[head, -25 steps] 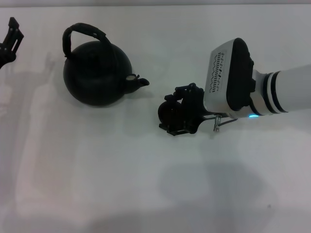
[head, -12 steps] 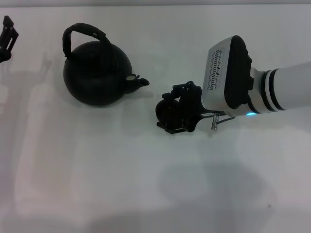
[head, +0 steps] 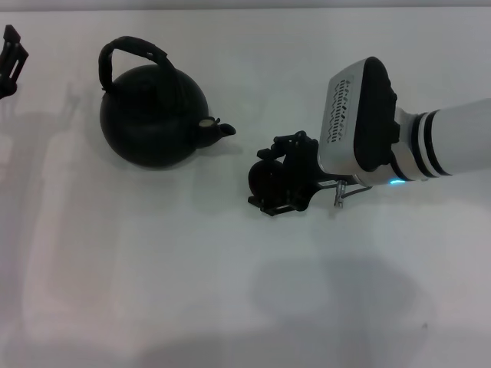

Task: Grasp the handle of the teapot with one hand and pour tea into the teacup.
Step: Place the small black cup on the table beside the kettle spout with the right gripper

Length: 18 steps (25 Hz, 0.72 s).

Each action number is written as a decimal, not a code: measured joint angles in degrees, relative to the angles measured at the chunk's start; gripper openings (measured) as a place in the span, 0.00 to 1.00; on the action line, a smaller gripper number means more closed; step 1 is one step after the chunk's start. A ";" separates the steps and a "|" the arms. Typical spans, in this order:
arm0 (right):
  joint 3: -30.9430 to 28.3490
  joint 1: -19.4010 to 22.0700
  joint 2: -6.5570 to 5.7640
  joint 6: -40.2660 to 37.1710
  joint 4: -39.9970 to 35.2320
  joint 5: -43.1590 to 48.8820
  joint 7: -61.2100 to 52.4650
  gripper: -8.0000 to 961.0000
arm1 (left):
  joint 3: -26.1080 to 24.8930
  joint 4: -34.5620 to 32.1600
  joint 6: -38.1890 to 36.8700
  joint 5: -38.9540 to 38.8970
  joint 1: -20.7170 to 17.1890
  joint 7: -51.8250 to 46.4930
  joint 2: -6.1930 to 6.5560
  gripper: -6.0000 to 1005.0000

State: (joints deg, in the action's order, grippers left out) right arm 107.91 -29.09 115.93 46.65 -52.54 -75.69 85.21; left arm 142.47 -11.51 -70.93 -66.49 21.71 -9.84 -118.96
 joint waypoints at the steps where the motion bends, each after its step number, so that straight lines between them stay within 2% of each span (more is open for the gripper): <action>1: 0.00 0.00 0.00 0.00 0.00 0.00 0.00 0.83 | 0.00 0.00 0.00 0.00 0.00 0.00 0.00 0.88; 18: -0.21 0.08 -0.09 -0.59 0.52 -3.91 0.49 0.88 | 0.00 -0.10 -0.33 0.25 -0.24 0.00 -0.04 0.88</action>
State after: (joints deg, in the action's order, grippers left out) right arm 107.70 -29.00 115.84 46.06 -52.03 -79.60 85.70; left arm 142.47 -11.60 -71.26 -66.24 21.47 -9.85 -119.00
